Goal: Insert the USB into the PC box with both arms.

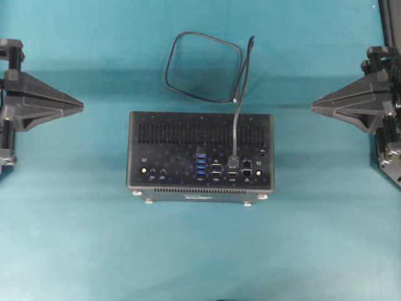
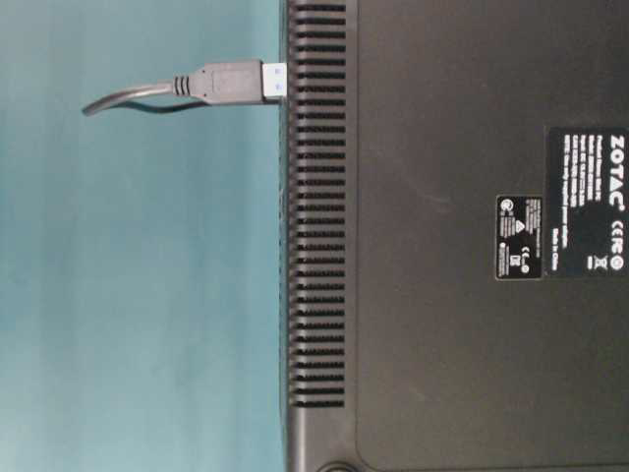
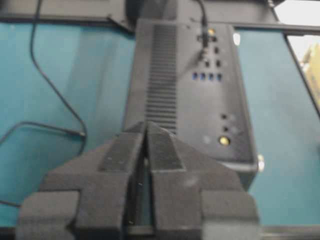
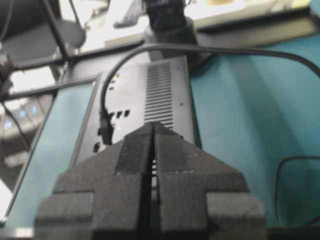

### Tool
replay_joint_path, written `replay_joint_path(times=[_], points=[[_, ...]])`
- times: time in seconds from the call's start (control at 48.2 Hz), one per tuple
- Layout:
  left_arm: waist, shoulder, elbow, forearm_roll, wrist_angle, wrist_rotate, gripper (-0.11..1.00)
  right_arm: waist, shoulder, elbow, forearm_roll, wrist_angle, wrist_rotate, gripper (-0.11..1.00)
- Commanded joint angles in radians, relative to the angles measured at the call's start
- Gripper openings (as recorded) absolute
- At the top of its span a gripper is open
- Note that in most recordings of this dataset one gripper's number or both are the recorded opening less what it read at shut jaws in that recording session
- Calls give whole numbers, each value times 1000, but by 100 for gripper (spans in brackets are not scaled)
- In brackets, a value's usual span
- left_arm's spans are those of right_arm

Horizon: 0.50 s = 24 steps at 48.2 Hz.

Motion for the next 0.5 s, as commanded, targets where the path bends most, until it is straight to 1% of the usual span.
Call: replay_joint_path(times=[0.0,0.083,0.208,0.374,0.478], points=[[-3,9,-40,2,3,6,3,3,20,-77,3,74,14,0],[-3,12,-46,2,5,20,3,6,43,-126,11,121,31,0],[-3,25,-67,2,17,23,3,9,97,-199,12,206,67,0],[-3,55,-118,2,78,29,3,26,210,-293,8,333,67,3],[-3,75,-137,2,129,31,3,38,273,-342,8,396,67,7]])
